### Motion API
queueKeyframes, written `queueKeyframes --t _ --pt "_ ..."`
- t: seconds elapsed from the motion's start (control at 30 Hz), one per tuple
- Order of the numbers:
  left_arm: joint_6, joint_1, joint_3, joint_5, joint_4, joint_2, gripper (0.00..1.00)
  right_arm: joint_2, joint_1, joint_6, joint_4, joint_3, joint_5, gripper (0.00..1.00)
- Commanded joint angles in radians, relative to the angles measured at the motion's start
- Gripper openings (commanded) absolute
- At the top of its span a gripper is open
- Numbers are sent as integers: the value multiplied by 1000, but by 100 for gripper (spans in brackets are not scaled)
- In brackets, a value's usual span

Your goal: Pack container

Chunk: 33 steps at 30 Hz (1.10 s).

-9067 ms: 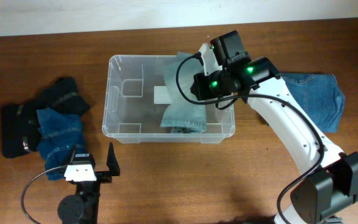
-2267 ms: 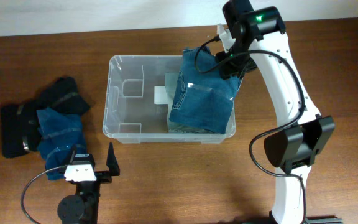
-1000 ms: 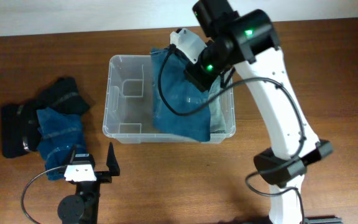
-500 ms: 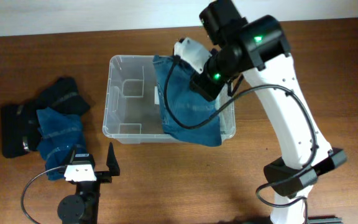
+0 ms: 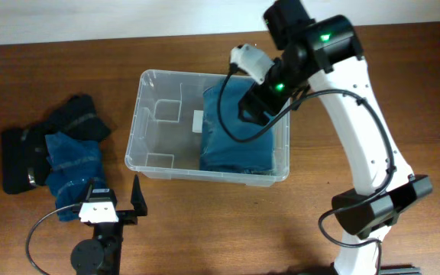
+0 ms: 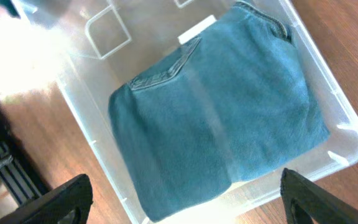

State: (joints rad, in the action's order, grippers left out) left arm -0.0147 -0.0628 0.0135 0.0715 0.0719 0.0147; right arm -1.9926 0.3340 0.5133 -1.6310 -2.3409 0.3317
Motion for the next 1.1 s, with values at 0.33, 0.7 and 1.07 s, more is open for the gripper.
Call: queueKeyframes --t 0.33,0.7,1.07 --pt "19 4 -5 0 4 -10 99 -13 -20 -148 38 71 -27 12" --pt "20 4 -5 -1 4 -10 99 -13 -23 -344 307 454 -196 13" --pt "19 4 -5 0 4 -8 99 -13 -91 -374 569 742 -238 17"
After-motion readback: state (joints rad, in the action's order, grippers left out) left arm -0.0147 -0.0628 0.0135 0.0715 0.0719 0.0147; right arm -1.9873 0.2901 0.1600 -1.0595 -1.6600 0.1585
